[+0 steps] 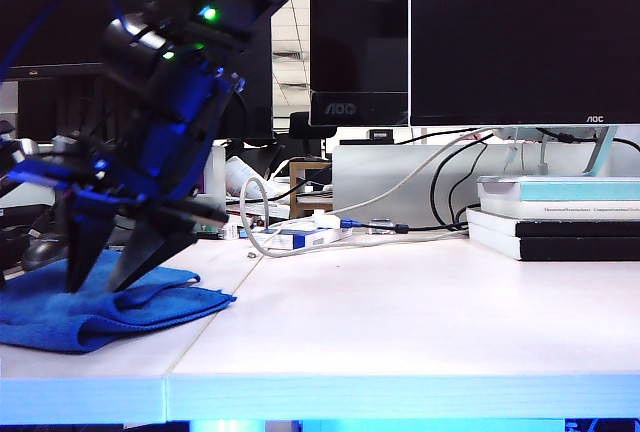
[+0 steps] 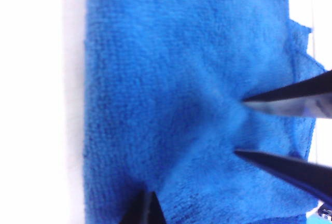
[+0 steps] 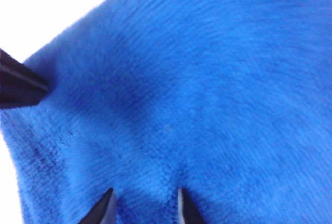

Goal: Wipe the table from right to left using the rag.

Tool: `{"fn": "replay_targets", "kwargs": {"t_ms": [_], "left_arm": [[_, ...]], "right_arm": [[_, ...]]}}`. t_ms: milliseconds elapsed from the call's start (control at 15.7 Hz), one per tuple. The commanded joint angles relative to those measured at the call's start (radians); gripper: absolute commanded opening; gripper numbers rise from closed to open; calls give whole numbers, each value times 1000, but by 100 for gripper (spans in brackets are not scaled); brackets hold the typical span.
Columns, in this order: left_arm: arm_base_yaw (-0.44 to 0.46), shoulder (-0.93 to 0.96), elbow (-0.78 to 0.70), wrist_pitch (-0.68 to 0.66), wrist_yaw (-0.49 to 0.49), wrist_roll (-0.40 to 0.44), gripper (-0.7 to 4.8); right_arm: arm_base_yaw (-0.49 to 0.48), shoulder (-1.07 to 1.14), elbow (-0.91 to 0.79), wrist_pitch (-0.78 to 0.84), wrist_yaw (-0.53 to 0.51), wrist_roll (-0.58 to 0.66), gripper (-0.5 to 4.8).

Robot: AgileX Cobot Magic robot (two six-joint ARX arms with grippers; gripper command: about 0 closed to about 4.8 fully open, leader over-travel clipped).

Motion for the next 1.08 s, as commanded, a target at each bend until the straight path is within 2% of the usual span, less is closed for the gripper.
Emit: {"fn": "replay_targets", "kwargs": {"t_ms": [64,318,508,762,953,1080], "left_arm": [[1,0,-2,23,1,3,-6],[1,3,-4,36,0,3,-6],[1,17,-6,46,-5,3,-6],[0,113,-6,44,-18,3,-6],[0,156,-6,37,-29,3,-6],[0,156,-6,37,-72,3,-6]], "right_arm": [[-5,-11,2,6,-63,1,158],[-5,-16,2,7,-81,1,158],[-5,-20,2,14,-139,1,158],[-7,-41,6,14,-149,1,158],[-16,-41,72,-22,-175,1,158],[-24,-42,134,-48,-182,1,158]]}}
